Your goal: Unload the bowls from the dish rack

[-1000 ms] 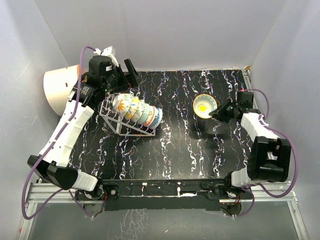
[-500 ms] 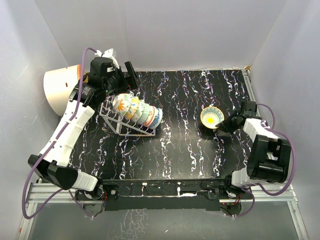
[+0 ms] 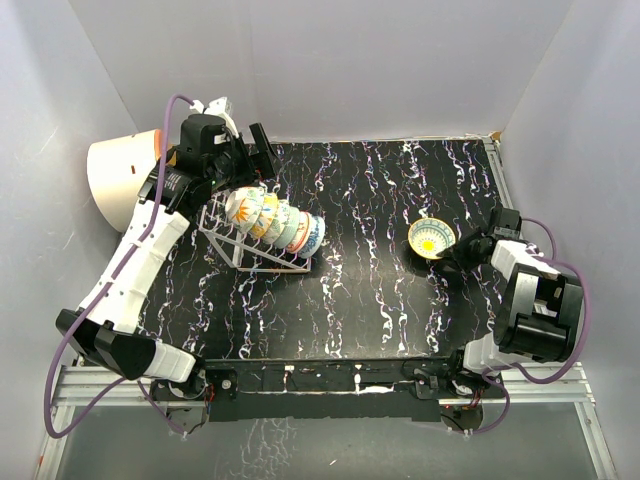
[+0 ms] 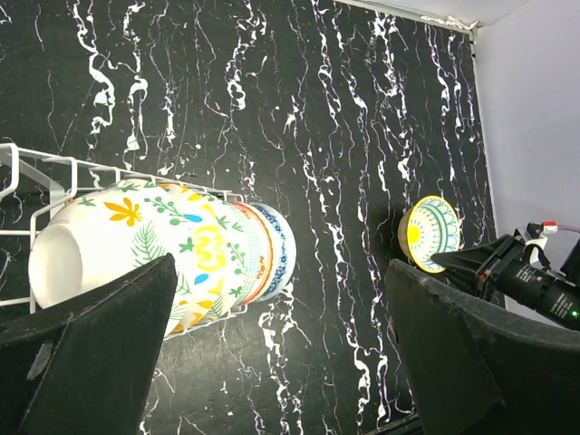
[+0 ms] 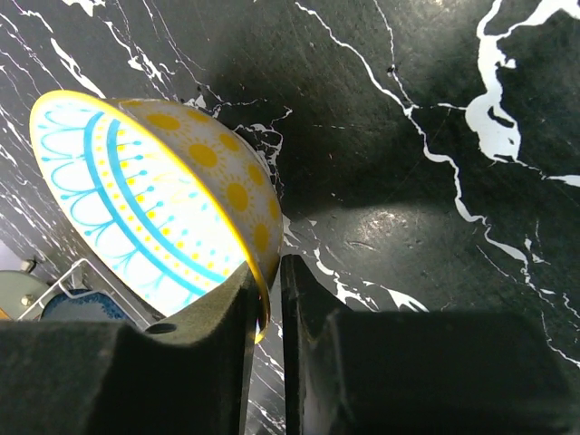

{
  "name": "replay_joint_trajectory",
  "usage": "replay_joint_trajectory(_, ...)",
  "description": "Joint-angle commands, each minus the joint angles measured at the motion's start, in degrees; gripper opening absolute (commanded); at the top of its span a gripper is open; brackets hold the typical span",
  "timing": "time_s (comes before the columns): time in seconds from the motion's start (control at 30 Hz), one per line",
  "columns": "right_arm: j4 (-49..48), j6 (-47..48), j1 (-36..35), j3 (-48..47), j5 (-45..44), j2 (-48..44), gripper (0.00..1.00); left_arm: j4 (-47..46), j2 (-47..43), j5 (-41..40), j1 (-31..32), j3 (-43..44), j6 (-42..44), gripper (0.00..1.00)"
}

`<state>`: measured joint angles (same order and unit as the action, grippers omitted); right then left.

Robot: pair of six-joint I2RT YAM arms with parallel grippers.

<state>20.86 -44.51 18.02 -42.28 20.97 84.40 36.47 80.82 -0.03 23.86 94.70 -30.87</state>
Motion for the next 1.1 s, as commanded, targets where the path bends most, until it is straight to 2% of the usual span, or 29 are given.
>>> replay_joint_trajectory(0.0,-2.77,-1.15,0.78,0.26,-0.37,-0.84,0.2,0.04,-1.69,-0.5,0.14,0.78,1.0,0.97)
replay_joint_trajectory(0.13,-2.57,-1.59,0.87,0.18,0.02,-1.44,0.27,0.23,-1.13,-0.27,0.14,1.09,1.34,0.97)
replay_joint_trajectory(0.33,-1.98,-2.16,0.95,0.14,-1.11,-4.52,0.5,0.6,-0.67,-0.22,0.14,1.86,1.72,0.97)
replay_joint_trajectory(0.4,-1.5,-2.31,1.05,-0.18,-1.4,-5.32,0.54,0.98,-0.59,-0.39,0.14,2.27,2.01,0.97)
replay_joint_trajectory(0.63,3.84,-0.35,1.18,-4.74,-6.61,-6.88,0.59,3.16,-0.96,-2.86,0.14,2.73,4.43,0.97)
replay_joint_trajectory(0.87,9.36,5.52,1.23,-13.14,-13.35,-6.22,0.62,9.33,-0.37,-9.14,0.14,4.69,10.22,0.97)
replay_joint_trajectory(1.07,10.8,10.71,-0.59,-19.95,-13.17,-5.42,0.63,10.22,-1.56,-12.08,0.14,3.13,12.21,0.97)
